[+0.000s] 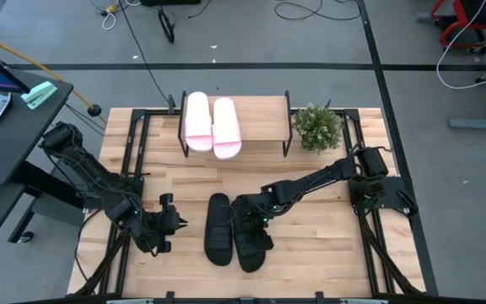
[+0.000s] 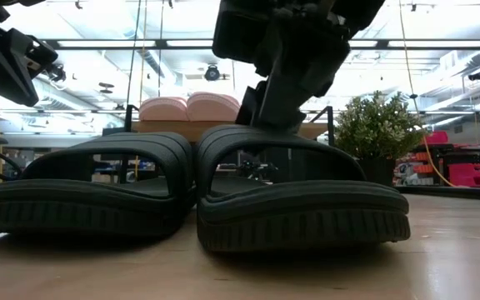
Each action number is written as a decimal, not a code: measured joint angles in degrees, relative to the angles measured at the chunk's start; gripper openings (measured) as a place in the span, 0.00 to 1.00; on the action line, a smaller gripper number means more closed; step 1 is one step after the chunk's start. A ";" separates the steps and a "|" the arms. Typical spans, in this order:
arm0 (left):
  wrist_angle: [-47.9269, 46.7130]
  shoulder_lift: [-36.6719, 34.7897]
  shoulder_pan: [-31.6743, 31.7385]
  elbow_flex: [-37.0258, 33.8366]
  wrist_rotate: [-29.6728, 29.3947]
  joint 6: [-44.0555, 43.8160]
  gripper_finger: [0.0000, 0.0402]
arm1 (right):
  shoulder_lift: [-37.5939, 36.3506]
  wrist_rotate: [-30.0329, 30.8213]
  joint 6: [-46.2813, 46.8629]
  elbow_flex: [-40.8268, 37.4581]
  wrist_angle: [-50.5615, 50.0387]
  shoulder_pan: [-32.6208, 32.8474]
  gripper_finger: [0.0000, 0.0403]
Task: Pick and place slides into the shelf
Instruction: Put the right black slide on the shelf
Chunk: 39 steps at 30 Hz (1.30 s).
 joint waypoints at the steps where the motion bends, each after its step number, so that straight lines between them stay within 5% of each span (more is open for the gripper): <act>1: -0.02 0.00 0.00 0.00 0.00 -0.01 0.11 | 0.00 -0.19 -0.21 -0.01 -0.01 0.00 0.39; 5: 0.00 0.00 0.00 0.00 0.00 -0.04 0.12 | -0.03 -0.68 -0.84 0.00 0.06 -0.04 0.11; 7: 0.02 0.00 0.00 0.00 0.02 -0.05 0.12 | -0.37 -0.74 -1.12 0.00 0.00 0.12 0.05; 17: 0.07 0.00 0.09 0.00 0.00 1.28 0.10 | -7.62 13.63 -2.18 0.85 -8.07 1.49 0.03; 27: 0.04 0.00 0.09 0.00 -4.71 3.62 0.07 | -22.75 38.37 -0.44 0.85 -14.17 1.36 0.03; 34: 0.10 0.00 0.09 0.00 -15.37 3.16 0.09 | -28.54 56.74 -3.50 0.94 -0.58 4.79 0.03; 39: 0.91 0.00 0.09 0.02 -28.55 1.07 0.09 | -27.62 68.67 -9.23 0.41 10.44 6.88 0.03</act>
